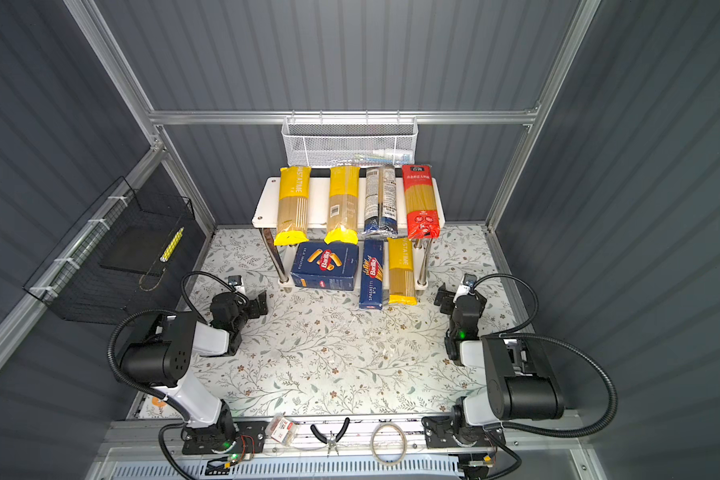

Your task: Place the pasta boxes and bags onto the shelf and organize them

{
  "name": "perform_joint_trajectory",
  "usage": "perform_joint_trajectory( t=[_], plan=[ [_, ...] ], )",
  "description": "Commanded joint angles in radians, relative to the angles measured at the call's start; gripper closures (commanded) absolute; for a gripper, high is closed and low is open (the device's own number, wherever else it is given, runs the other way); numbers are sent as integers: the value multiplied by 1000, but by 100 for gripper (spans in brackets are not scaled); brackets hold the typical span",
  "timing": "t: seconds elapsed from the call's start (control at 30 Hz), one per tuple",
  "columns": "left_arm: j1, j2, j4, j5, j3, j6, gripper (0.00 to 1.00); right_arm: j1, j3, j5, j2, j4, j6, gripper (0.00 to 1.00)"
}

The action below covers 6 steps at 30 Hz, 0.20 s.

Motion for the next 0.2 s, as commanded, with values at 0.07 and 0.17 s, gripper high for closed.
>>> perform_joint_trajectory(
  t=[0.07,0.17],
  plan=[
    [-6,-1,27,7,18,-10,0,-2,19,-6,5,26,-13,1],
    [-5,-1,27,6,18,-9,1,-2,18,-6,3,26,-14,1]
  ],
)
